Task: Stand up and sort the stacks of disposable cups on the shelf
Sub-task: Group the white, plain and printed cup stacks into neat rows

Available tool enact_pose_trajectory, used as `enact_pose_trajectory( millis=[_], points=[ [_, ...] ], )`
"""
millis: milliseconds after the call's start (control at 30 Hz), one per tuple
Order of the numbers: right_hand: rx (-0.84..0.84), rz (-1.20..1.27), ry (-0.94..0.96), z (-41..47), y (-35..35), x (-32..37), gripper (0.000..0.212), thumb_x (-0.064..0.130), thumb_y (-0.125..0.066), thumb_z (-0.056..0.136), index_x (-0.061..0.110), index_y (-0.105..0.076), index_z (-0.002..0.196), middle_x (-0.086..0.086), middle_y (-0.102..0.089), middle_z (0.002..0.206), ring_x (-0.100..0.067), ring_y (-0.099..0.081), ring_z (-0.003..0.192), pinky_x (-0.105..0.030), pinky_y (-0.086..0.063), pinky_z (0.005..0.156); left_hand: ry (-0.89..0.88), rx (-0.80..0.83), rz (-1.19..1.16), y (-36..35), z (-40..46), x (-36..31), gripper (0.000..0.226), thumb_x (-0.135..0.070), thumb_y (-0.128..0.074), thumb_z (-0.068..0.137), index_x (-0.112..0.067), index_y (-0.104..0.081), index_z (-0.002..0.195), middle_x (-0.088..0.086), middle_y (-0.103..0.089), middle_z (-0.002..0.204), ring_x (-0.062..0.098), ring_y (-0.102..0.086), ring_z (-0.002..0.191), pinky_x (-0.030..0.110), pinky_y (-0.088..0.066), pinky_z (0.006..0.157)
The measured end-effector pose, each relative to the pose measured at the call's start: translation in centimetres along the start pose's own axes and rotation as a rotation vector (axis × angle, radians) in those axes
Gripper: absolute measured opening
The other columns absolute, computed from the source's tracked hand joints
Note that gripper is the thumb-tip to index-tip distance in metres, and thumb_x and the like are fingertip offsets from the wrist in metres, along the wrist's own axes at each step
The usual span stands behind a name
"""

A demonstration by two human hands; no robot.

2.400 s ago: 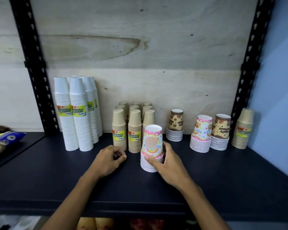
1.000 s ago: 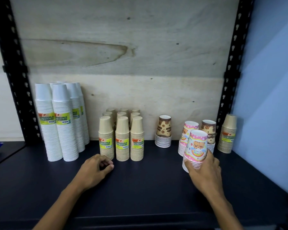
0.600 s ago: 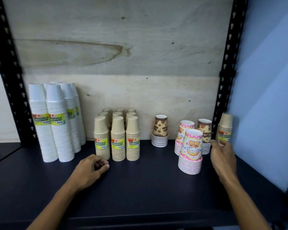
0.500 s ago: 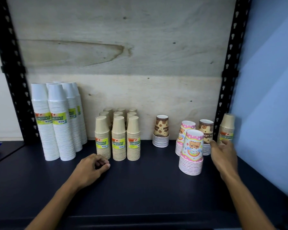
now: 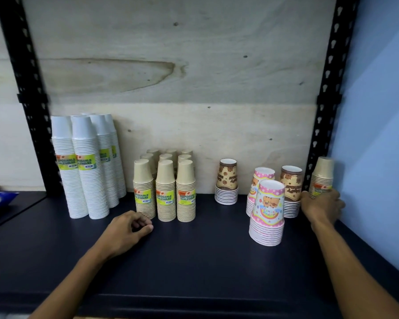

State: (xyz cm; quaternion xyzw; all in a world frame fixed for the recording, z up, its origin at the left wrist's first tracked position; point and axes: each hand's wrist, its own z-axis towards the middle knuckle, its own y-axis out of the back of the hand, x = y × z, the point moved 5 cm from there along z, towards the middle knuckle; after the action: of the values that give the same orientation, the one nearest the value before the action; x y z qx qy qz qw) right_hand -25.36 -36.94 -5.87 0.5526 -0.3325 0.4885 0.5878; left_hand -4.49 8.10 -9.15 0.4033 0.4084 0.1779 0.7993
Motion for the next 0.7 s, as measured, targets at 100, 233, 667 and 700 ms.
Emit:
enact_pose_trajectory(
  millis=[100,233,667,700],
  points=[
    [0.012,-0.043,-0.026,0.7,-0.3,-0.2,0.071,0.024,-0.071,0.088,-0.004,-0.031,0.139,-0.030,-0.030,0.143,-0.050,-0.035,0.131,-0.054,-0.039,0.105,0.001,-0.002,0.017,0.0,0.0,0.0,0.003,-0.035,-0.073,0.085,-0.034,-0.070,0.085,-0.012,-0.064,0.088,0.003,-0.060,0.082,0.011,-0.041,0.070],
    [0.019,-0.086,-0.028,1.7,-0.6,-0.2,0.073,0.028,-0.073,0.086,-0.004,-0.032,0.138,-0.030,-0.030,0.143,-0.049,-0.035,0.132,-0.054,-0.039,0.105,0.008,-0.006,0.015,0.0,-0.1,0.1,0.004,-0.036,-0.073,0.085,-0.034,-0.070,0.085,-0.012,-0.064,0.089,0.003,-0.061,0.082,0.013,-0.043,0.070],
    [-0.117,-0.006,0.216,1.2,1.8,3.9,0.055,0.034,-0.075,0.082,0.011,-0.054,0.127,-0.022,-0.060,0.126,-0.043,-0.060,0.112,-0.052,-0.050,0.096,0.002,-0.015,0.006,0.0,0.0,0.2,0.003,-0.035,-0.072,0.085,-0.033,-0.070,0.085,-0.010,-0.063,0.087,0.003,-0.060,0.080,0.010,-0.042,0.069],
    [-0.128,-0.009,0.265,0.8,2.1,5.1,0.055,0.035,-0.074,0.081,0.012,-0.055,0.127,-0.022,-0.061,0.124,-0.043,-0.060,0.111,-0.051,-0.050,0.096,0.000,-0.014,0.005,0.0,0.0,0.2,0.003,-0.034,-0.072,0.085,-0.033,-0.070,0.085,-0.010,-0.063,0.087,0.003,-0.060,0.080,0.011,-0.043,0.070]
  ],
)
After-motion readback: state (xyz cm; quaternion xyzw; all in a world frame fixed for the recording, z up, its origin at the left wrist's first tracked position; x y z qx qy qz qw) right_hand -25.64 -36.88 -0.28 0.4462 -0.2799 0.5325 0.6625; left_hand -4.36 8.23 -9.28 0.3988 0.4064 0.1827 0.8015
